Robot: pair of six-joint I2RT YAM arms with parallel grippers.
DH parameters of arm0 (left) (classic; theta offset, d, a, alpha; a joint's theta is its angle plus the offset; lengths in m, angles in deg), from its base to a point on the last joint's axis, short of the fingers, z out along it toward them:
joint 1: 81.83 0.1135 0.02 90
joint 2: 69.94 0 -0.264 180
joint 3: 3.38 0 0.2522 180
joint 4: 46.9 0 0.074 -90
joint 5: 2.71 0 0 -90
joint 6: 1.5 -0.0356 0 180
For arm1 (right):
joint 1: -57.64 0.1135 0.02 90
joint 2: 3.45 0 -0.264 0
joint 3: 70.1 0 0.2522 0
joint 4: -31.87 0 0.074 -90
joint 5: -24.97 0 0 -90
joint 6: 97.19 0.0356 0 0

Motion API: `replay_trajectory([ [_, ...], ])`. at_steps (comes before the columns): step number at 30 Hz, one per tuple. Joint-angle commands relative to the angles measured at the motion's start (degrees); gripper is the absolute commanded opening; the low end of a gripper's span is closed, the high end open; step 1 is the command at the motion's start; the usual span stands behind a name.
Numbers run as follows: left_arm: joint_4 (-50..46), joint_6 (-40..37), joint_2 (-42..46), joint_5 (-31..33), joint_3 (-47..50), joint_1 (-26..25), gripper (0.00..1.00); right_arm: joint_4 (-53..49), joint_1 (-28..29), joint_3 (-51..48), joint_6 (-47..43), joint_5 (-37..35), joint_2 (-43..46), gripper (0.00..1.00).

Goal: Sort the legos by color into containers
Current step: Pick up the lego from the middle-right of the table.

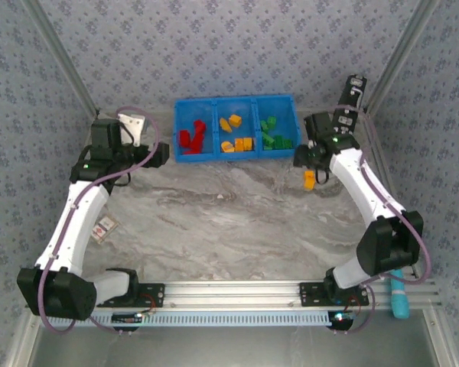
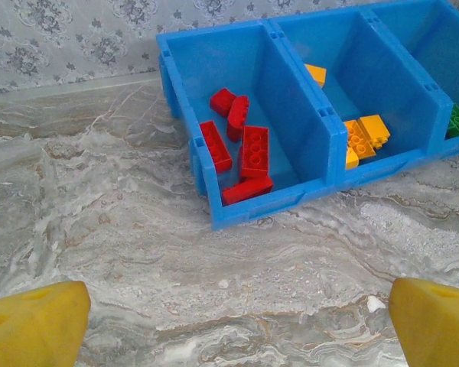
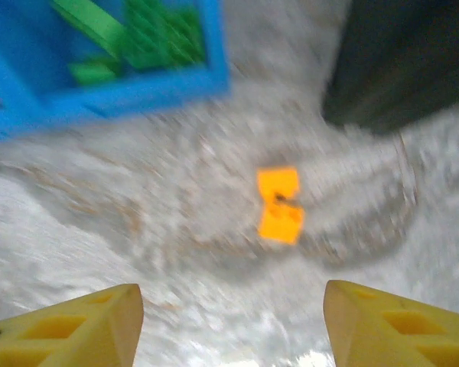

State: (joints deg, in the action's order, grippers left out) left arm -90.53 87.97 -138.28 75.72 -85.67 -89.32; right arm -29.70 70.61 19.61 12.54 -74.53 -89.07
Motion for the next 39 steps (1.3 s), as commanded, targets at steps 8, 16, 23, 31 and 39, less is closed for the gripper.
replay_trajectory([
  [8, 0.36, 0.31, 0.09, -0.71, -0.81, -0.2, 1.0, 12.11, -6.46, -16.03, 4.18, 5.21, -0.04, 0.69],
  [16, -0.45, 0.01, 0.99, -0.44, -0.66, -0.24, 1.0, 19.4, -8.7, -13.71, -1.5, 7.69, -10.3, 0.69],
  [23, -1.4, -1.05, 2.15, 0.92, -0.71, -0.1, 1.0, 18.62, -9.1, -8.6, -2.79, 7.47, -18.39, 0.59],
  [31, -1.5, -0.89, 0.91, 0.4, -1.46, -0.1, 1.0, 16.57, -9.1, -8.09, -3.72, 6.36, -19.62, 0.42],
  [39, -1.59, -0.99, 0.15, 0.29, -1.78, -0.08, 1.0, 7.07, -5.84, -5.73, -0.89, 4.02, -11.98, 0.33],
])
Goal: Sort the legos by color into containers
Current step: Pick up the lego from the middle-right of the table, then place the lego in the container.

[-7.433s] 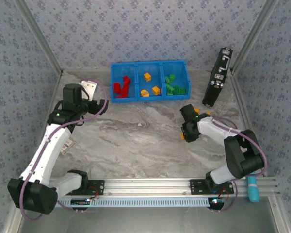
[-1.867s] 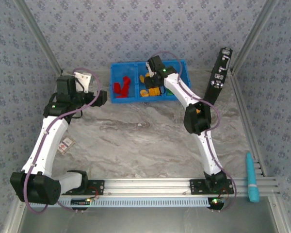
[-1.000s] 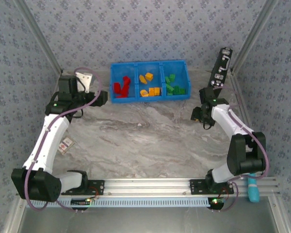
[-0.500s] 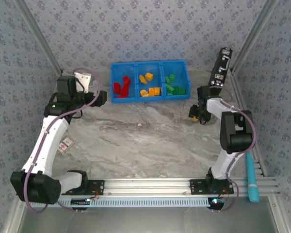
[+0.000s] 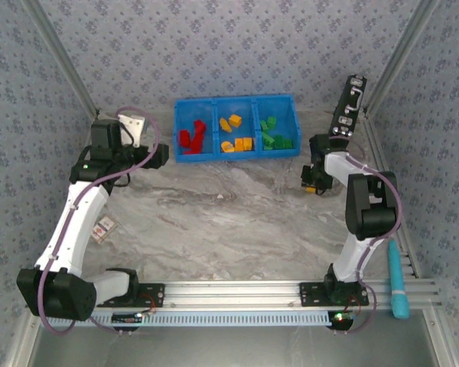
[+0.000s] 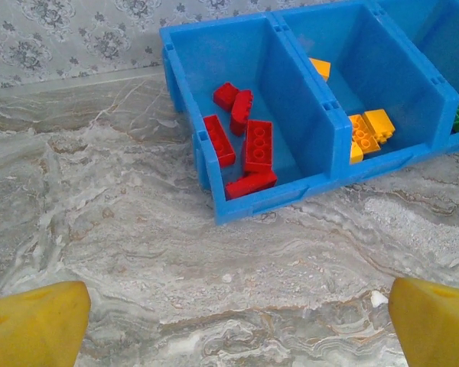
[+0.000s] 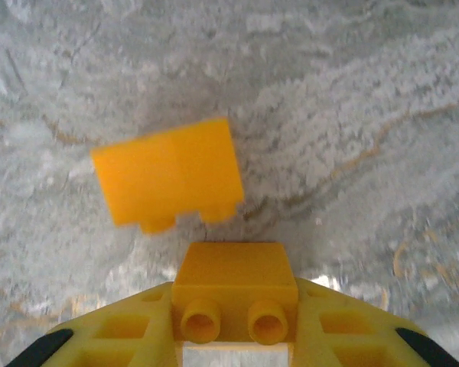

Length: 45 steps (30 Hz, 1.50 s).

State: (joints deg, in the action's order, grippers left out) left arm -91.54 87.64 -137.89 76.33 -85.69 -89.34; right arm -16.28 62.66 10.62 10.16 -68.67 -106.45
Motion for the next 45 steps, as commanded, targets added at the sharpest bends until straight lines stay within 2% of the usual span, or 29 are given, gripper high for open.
replay_trajectory([
  [1, -0.52, -0.87, -0.53, -0.37, -1.89, -0.13, 1.0, -8.27, 3.18, 4.45, 1.94, -2.26, 7.09, 0.33],
  [5, -1.82, -2.6, -1.14, -0.05, -3.46, 0.0, 1.0, -12.08, 8.38, 12.13, 2.84, -2.9, 10.45, 0.33],
  [8, -1.89, -2.94, -1.1, 0.25, -3.99, 0.03, 1.0, -12.18, 12.17, 20.82, 1.95, -2.32, 8.06, 0.33],
  [15, -0.84, -3.37, 0.22, 0.53, -2.07, 0.07, 1.0, -11.11, 17.2, 46.83, -5.38, 1.85, -8.59, 0.33],
  [17, -0.78, -3.28, 0.32, 0.35, -2.09, 0.16, 1.0, -9.23, 18.55, 51.32, -7.37, 1.75, -13.23, 0.32],
  [22, -1.15, -3.1, 0.04, 0.34, -2.76, 0.3, 1.0, -2.05, 21.81, 56.91, -9.79, -1.55, -23.15, 0.31],
  [28, -1.32, -2.8, -0.24, -1.96, -2.75, 0.24, 1.0, -2.54, 22.68, 66.55, -9.87, -1.7, -33.52, 0.31],
  [31, -1.55, -2.66, -0.42, -2.39, -3.22, 0.22, 1.0, -4.04, 22.82, 70.14, -10.35, -1.63, -36.87, 0.35],
  [39, -3.2, -3.45, -1.34, -1.04, -5.51, 0.25, 1.0, -3.81, 22.58, 69.92, -10.53, -1.84, -37.13, 0.53],
  [45, -3.73, -3.44, -1.19, -0.59, -6.35, 0.29, 1.0, -4.57, 22.52, 67.53, -11.7, -1.38, -30.62, 0.53],
])
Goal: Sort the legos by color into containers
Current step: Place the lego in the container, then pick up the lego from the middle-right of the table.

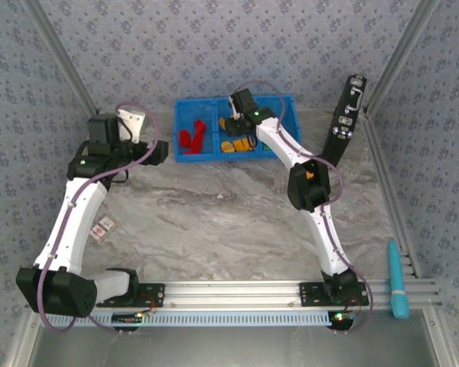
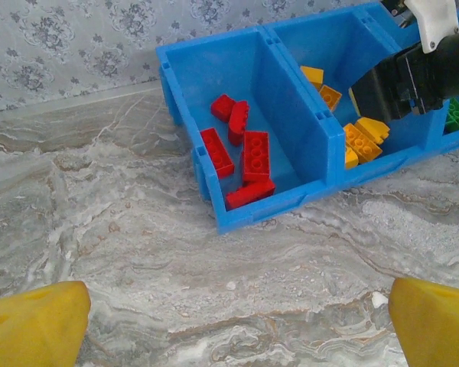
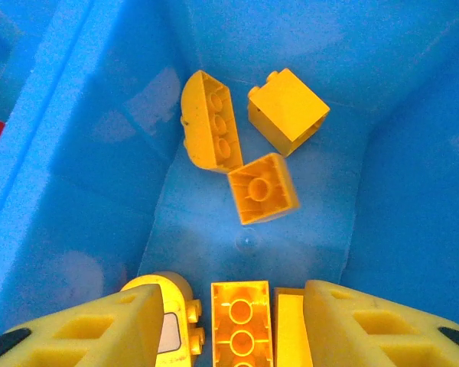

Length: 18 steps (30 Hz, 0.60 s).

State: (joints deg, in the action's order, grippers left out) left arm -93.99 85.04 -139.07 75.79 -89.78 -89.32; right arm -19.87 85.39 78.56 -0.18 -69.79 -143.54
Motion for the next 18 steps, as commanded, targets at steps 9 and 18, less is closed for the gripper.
replay_trajectory([
  [9, -0.32, -0.25, 2.65, 0.72, -1.01, 0.2, 1.0, -5.22, -1.96, -16.36, -4.09, -5.33, 24.71, 0.56],
  [18, -0.08, 0.81, 2.27, -2.81, -2.62, -0.51, 1.0, -3.23, -9.23, -49.33, 0.81, -8.51, 48.75, 0.59],
])
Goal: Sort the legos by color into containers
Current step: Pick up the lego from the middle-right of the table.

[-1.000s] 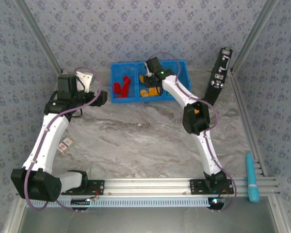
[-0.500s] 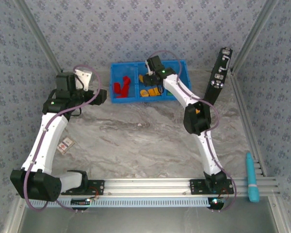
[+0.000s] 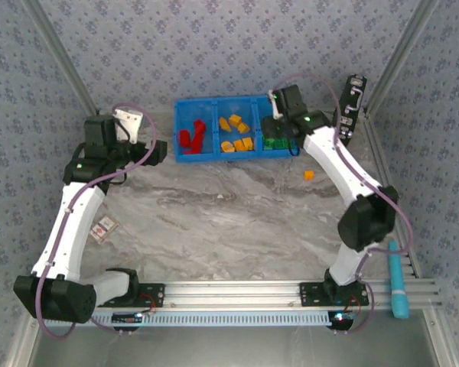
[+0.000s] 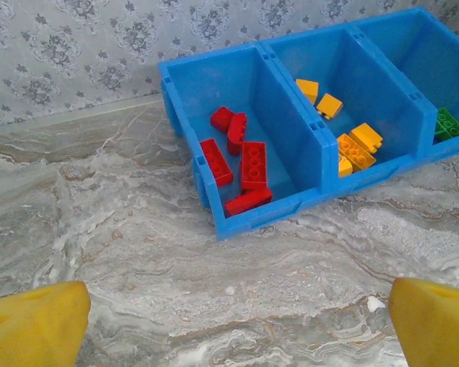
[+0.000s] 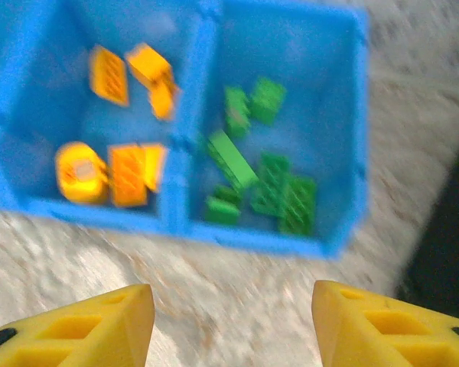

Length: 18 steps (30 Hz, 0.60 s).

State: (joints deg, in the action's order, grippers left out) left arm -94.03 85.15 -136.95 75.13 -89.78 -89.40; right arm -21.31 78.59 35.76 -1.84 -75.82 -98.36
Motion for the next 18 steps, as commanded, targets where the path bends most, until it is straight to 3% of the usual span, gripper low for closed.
replay_trajectory([
  [1, -0.33, 0.84, -0.22, -2.48, -3.13, -0.65, 1.0, -1.36, -3.71, -9.86, 3.32, -2.24, 5.85, 0.59],
  [9, -0.75, 1.82, -2.08, -4.05, -5.04, -1.39, 1.0, 6.6, -12.04, -29.14, 6.84, 4.8, 14.34, 0.66],
  [18, -0.69, 1.59, -0.5, -3.28, -5.32, -1.9, 1.0, 16.03, -14.22, -30.82, 6.37, 7.83, 4.86, 0.72],
])
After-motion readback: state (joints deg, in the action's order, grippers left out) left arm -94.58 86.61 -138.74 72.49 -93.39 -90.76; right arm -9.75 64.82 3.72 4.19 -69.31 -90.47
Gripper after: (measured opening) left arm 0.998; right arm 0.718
